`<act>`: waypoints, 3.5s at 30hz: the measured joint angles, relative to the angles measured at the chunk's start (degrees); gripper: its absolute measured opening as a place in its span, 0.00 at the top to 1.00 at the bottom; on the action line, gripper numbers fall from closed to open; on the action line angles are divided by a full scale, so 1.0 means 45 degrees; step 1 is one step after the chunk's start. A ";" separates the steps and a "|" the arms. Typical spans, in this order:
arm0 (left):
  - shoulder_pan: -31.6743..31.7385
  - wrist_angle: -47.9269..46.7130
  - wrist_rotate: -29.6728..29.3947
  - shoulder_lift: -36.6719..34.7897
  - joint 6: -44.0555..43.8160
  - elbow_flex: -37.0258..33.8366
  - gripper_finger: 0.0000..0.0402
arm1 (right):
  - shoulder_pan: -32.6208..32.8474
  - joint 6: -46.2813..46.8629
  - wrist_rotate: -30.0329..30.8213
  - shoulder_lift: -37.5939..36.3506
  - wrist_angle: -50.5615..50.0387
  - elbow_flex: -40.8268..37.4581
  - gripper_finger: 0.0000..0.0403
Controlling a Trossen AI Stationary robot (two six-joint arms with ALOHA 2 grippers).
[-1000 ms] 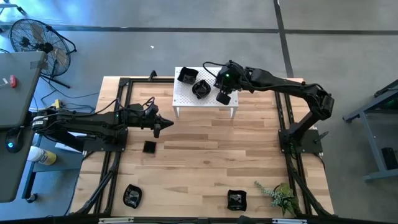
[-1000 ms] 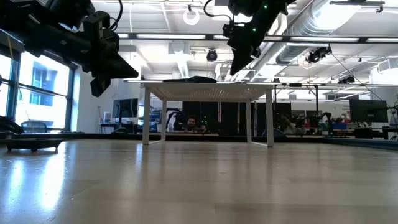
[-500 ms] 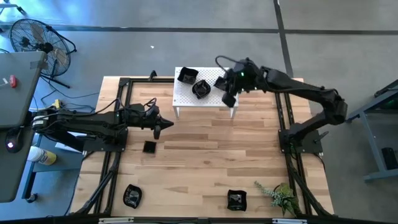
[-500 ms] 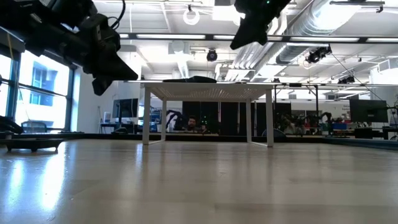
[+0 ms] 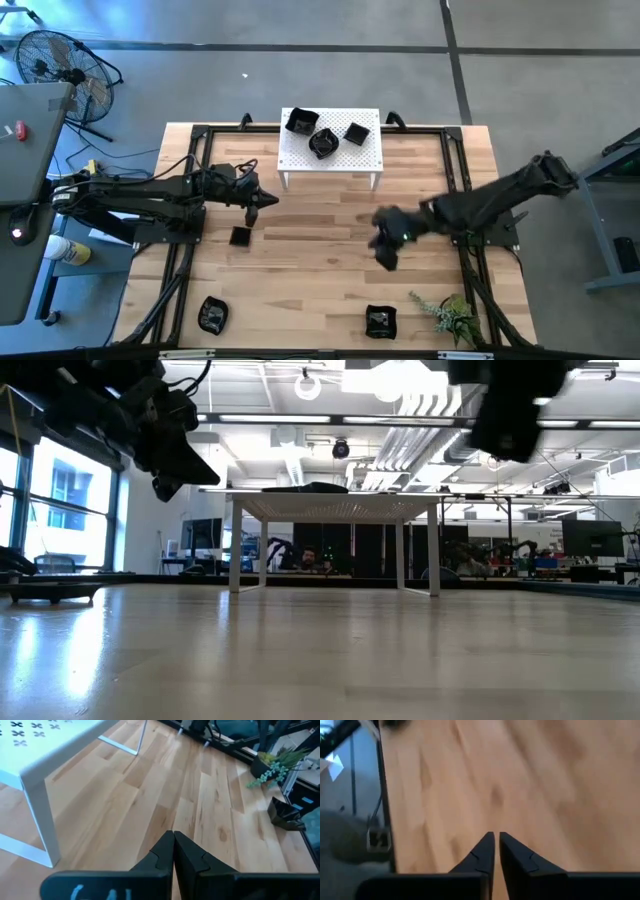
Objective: Pick & Place Mini shaped plates
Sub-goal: Stack the black distorted square plate on top of the black distorted square plates on the shelf, then stack the black leaf shaped plate on top of the black leaf shaped plates on the shelf
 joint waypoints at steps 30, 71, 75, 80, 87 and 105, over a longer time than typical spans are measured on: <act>0.0000 -0.0743 0.0702 0.0000 -0.0053 -0.0015 0.99 | 0.4134 0.0629 -0.2604 0.5793 0.2062 0.0750 0.89; 0.0005 -0.0630 -0.0594 0.0000 -0.0301 -0.0019 0.99 | -1.1886 -0.7335 -0.6033 0.9257 -0.5925 1.6249 0.98; 0.0005 -0.0631 -0.0820 0.0000 -0.0302 -0.0019 0.99 | -1.2240 -0.8163 -0.6290 1.0801 -0.5947 1.8012 0.98; 0.0005 -0.0631 -0.0989 0.0000 -0.0345 -0.0019 0.99 | -1.2259 -0.9916 -0.6307 1.1525 -0.5685 1.8485 0.98; 0.0005 -0.0627 -0.1078 0.0000 -0.0674 -0.0019 0.99 | -1.1949 -1.2516 -0.5274 1.1530 -0.5797 1.8056 0.98; 0.0005 -0.0583 -0.1416 0.0000 -0.1015 -0.0019 0.99 | -1.1754 -1.3343 -0.4249 1.1520 -0.5350 1.8060 0.83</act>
